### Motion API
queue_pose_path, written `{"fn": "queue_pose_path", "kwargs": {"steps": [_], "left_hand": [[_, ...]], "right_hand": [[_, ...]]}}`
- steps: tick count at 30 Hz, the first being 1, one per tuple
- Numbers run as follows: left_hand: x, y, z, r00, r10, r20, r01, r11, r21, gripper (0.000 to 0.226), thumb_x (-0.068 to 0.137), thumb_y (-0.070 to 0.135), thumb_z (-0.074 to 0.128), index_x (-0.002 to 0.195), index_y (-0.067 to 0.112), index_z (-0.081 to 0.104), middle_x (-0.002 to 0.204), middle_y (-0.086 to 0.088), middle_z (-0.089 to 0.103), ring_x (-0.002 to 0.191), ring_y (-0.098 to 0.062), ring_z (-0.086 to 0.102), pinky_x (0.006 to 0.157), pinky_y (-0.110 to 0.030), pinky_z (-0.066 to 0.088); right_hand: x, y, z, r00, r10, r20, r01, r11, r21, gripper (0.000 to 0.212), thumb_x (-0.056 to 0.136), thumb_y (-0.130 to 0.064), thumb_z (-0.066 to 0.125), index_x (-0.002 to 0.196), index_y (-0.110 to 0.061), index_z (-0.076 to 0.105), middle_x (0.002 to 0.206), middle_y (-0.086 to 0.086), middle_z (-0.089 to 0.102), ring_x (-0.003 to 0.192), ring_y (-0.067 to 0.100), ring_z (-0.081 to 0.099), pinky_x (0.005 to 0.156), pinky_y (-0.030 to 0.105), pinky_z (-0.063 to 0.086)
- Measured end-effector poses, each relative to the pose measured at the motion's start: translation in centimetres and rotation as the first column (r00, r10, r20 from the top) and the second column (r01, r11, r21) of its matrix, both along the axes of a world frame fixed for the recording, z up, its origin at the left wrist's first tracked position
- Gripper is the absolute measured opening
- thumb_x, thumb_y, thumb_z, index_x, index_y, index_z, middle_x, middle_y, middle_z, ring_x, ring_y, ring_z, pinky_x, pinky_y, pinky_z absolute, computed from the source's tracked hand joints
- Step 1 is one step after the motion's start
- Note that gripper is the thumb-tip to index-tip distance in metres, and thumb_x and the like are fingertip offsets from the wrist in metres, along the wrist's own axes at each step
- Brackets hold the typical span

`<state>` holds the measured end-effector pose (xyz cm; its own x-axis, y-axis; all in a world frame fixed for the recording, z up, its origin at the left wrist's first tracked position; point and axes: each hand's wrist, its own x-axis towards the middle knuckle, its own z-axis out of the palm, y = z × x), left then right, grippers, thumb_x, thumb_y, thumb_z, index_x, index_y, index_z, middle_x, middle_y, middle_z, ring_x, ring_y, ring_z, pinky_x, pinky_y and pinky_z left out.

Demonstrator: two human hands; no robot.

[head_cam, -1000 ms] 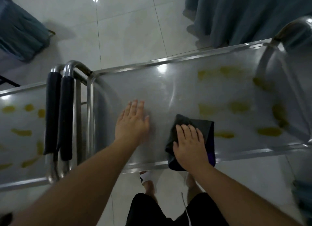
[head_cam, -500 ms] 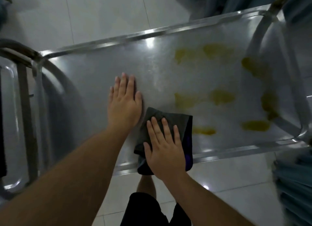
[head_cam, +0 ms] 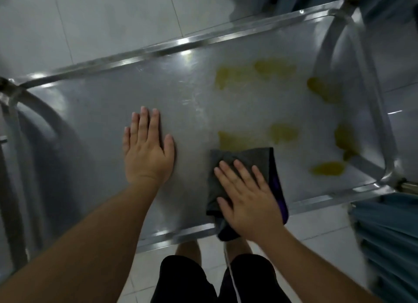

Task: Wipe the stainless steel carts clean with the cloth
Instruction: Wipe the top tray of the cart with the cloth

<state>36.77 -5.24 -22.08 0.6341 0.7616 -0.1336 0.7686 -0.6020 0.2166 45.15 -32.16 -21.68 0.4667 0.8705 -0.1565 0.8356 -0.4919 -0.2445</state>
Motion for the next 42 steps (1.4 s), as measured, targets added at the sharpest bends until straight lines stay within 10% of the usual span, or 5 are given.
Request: {"fn": "queue_pose_path", "kwargs": {"steps": [9, 18, 30, 37, 42], "left_hand": [[0.1, 0.1, 0.3, 1.000, 0.001, -0.015, -0.001, 1.000, -0.006, 0.073, 0.102, 0.051, 0.030, 0.171, 0.027, 0.017, 0.178, 0.001, 0.011, 0.165, -0.019, 0.004, 0.133, -0.043, 0.003], [0.3, -0.1, 0.3, 0.999, 0.006, -0.049, -0.006, 1.000, 0.005, 0.075, 0.102, 0.051, 0.029, 0.171, 0.026, 0.014, 0.179, 0.000, 0.007, 0.165, -0.020, 0.001, 0.133, -0.045, 0.002], [0.3, -0.2, 0.6, 0.998, -0.009, -0.062, 0.010, 1.000, 0.012, 0.076, 0.100, 0.048, 0.029, 0.171, 0.024, 0.015, 0.179, 0.000, 0.007, 0.165, -0.021, 0.002, 0.133, -0.045, 0.003], [0.1, 0.0, 0.2, 0.999, -0.009, -0.034, 0.010, 1.000, 0.016, 0.075, 0.101, 0.048, 0.030, 0.171, 0.025, 0.016, 0.178, 0.001, 0.009, 0.165, -0.019, 0.001, 0.133, -0.046, 0.004], [0.0, 0.1, -0.2, 1.000, -0.009, -0.022, 0.009, 0.999, 0.031, 0.074, 0.102, 0.047, 0.032, 0.171, 0.025, 0.016, 0.178, 0.000, 0.009, 0.165, -0.019, 0.001, 0.133, -0.047, 0.006]], "right_hand": [[19.6, -14.5, 2.2, 0.944, -0.311, 0.109, 0.329, 0.909, -0.254, 0.073, 0.102, -0.060, 0.022, 0.166, -0.024, 0.019, 0.173, 0.001, 0.020, 0.157, 0.033, 0.020, 0.125, 0.062, 0.014], [14.3, -6.7, 1.4, 0.831, -0.546, 0.110, 0.556, 0.818, -0.146, 0.076, 0.100, -0.052, 0.034, 0.165, -0.017, 0.020, 0.173, 0.006, 0.017, 0.158, 0.036, 0.014, 0.125, 0.061, 0.014], [6.9, 7.9, -0.2, 0.934, 0.355, 0.037, -0.356, 0.934, 0.025, 0.073, 0.099, -0.056, 0.043, 0.165, -0.030, 0.024, 0.172, -0.009, 0.019, 0.160, 0.017, 0.008, 0.129, 0.051, 0.009], [24.6, 0.5, 1.5, 0.961, -0.240, 0.136, 0.257, 0.958, -0.129, 0.074, 0.097, -0.055, 0.036, 0.165, -0.026, 0.022, 0.173, -0.001, 0.021, 0.158, 0.030, 0.019, 0.126, 0.061, 0.012], [24.0, 5.0, 1.8, 0.703, -0.701, 0.120, 0.711, 0.694, -0.113, 0.078, 0.099, -0.058, 0.024, 0.167, -0.022, 0.013, 0.175, -0.003, 0.006, 0.160, 0.028, 0.002, 0.127, 0.058, 0.003]]}}
